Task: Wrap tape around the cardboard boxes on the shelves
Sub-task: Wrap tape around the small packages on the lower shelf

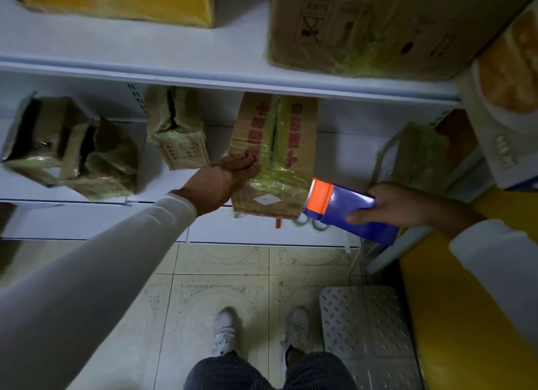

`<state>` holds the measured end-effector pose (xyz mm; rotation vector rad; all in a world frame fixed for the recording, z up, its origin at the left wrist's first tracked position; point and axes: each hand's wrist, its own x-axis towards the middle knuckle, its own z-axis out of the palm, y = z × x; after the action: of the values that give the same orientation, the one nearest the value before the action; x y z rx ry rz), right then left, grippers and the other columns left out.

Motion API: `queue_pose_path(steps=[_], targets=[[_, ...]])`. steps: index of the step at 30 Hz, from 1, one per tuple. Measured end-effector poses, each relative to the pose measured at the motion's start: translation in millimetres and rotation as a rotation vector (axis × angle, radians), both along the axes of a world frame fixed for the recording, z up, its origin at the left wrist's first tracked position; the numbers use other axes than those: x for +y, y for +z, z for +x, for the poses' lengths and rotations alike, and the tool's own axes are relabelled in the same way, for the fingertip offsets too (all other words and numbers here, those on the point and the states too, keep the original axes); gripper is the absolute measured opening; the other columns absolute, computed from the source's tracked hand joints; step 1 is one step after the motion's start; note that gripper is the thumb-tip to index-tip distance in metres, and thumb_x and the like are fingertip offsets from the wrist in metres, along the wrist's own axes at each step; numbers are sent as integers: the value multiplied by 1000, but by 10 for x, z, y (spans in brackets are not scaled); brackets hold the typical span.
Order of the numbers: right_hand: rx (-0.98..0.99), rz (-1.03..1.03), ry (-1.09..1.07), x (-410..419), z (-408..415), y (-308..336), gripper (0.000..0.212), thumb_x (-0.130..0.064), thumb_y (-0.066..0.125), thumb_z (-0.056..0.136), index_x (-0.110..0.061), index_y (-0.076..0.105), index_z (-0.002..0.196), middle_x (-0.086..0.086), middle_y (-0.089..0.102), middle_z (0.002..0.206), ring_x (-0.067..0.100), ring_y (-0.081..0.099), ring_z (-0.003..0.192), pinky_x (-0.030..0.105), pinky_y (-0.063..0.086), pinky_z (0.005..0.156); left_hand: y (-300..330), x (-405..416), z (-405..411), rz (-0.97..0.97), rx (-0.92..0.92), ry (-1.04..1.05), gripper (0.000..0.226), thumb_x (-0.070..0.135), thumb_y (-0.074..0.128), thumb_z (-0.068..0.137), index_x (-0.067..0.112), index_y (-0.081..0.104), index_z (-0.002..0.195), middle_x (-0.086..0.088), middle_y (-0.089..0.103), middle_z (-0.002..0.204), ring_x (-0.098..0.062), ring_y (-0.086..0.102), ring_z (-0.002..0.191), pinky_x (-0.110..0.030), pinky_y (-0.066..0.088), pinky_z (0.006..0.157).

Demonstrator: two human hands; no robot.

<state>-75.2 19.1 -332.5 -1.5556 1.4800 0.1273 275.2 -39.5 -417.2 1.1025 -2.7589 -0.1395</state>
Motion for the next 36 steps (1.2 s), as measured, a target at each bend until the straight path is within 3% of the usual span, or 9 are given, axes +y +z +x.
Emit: queue_pose_path(steps=[3,6,8,12,17,22,26,33,36], targets=[[-6,-22,-2,-27,2,-113,22,-41,72,83,-22,63,74,-11,63,51,0,56,44,20,37,52,50,35,-33,8,-45,36,58,17,68,86,8,46,139,-17,49,141,-37,46,130,-49,32,109],[-48,-42,-21,-20,-37,-207,23,-42,74,81,-19,69,87,-2,73,70,14,67,62,26,43,59,159,115,-219,2,-13,125,73,49,57,88,9,35,144,-15,42,146,-33,37,134,-41,18,113],[-73,-33,-30,-18,-56,-245,25,-42,74,80,-21,70,92,-1,75,77,17,69,68,31,47,65,227,133,-480,-26,39,56,80,59,45,88,9,29,147,-14,36,150,-29,33,138,-39,15,113],[-104,19,-17,-8,-37,-241,25,-42,71,83,-20,68,97,-5,73,76,6,66,63,24,45,61,103,-2,-821,95,-107,-107,64,43,39,99,17,15,152,-8,18,158,-25,17,146,-35,6,117],[-98,25,51,17,-96,-188,24,-43,68,86,-21,65,96,-3,72,77,7,66,65,22,46,61,-37,-53,-784,154,-119,-74,55,39,36,100,19,23,150,-4,22,158,-25,20,145,-36,10,119],[-33,-19,46,147,-430,-154,55,-66,68,71,-17,67,93,8,73,81,23,70,73,39,53,72,14,-43,-795,158,-107,-53,56,39,35,100,20,21,151,-1,19,158,-21,16,146,-27,1,116],[-7,-48,-12,203,-534,-202,40,-58,71,76,-20,69,90,4,73,81,20,70,74,38,52,74,31,-36,-797,172,-87,-63,56,39,36,100,19,23,150,-2,20,158,-21,17,146,-26,1,116],[201,-182,-125,94,62,-420,30,-50,66,83,-22,59,91,-1,63,73,16,61,68,26,42,57,39,-13,-813,177,-84,-48,58,44,32,97,17,28,149,-5,26,156,-24,22,144,-30,6,116],[429,-254,-89,131,74,-584,37,-50,58,89,-17,55,105,-2,54,70,17,57,66,25,41,57,24,-14,-781,189,-76,-45,56,43,34,99,19,29,149,-3,27,156,-24,23,144,-30,6,116]])
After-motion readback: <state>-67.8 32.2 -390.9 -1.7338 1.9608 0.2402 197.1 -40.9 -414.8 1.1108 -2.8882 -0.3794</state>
